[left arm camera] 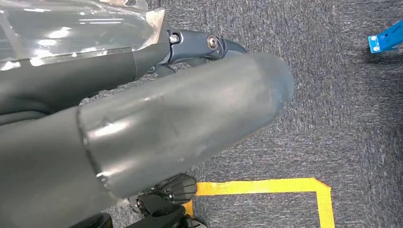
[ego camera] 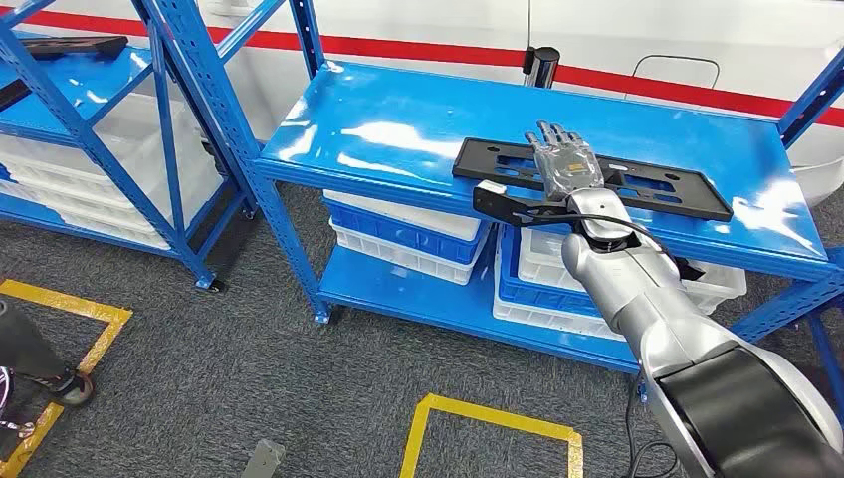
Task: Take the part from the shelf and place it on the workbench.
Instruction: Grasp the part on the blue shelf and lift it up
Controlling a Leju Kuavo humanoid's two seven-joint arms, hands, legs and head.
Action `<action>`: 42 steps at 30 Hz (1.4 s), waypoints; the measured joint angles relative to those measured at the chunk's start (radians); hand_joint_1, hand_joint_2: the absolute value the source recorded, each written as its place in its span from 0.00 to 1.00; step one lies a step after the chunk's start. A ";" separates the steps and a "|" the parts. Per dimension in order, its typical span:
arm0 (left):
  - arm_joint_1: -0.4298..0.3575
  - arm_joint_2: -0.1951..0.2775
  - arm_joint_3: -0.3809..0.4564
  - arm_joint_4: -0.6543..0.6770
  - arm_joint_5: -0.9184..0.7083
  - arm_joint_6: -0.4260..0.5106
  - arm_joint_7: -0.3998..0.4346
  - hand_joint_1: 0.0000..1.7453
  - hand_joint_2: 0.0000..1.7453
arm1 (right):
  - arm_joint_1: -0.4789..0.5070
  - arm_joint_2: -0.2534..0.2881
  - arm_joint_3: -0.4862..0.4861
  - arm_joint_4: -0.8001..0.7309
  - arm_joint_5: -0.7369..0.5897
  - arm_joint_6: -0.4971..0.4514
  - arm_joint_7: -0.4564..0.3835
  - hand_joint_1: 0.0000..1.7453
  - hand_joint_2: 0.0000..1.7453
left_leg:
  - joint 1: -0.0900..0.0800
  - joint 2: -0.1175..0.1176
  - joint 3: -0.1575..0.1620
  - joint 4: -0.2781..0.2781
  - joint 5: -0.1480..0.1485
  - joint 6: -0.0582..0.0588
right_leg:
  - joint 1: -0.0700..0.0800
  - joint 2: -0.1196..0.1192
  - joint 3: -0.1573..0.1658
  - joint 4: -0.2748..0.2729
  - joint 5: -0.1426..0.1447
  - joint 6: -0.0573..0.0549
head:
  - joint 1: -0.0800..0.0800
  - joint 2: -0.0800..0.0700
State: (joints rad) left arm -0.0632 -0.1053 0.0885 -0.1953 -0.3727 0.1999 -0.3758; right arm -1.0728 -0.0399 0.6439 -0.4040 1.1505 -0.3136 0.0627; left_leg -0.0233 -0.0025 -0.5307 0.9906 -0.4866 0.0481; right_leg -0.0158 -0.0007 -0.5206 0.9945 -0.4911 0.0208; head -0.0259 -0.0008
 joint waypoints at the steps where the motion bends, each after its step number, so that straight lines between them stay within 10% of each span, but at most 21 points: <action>1: 0.000 0.000 0.000 0.000 0.000 0.000 0.000 0.00 0.00 | 0.000 0.000 0.000 0.001 0.000 0.000 0.000 0.00 1.00 | 0.000 0.000 0.000 0.000 0.000 0.000 | 0.000 0.000 0.000 0.000 0.000 0.000 | 0.000 0.000; 42: -0.003 0.004 0.048 0.002 0.025 -0.021 -0.011 0.00 0.00 | 0.010 -0.059 -0.053 0.083 0.043 0.065 0.091 0.00 1.00 | -0.002 -0.002 -0.007 0.009 -0.003 0.004 | -0.007 0.000 -0.001 -0.002 0.003 0.005 | -0.001 0.000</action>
State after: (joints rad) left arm -0.0658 -0.1018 0.1365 -0.1931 -0.3472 0.1792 -0.3864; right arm -1.0633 -0.0988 0.5909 -0.3213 1.1938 -0.2482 0.1541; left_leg -0.0254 -0.0043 -0.5380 0.9998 -0.4894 0.0526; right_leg -0.0226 -0.0008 -0.5219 0.9929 -0.4881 0.0260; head -0.0265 -0.0008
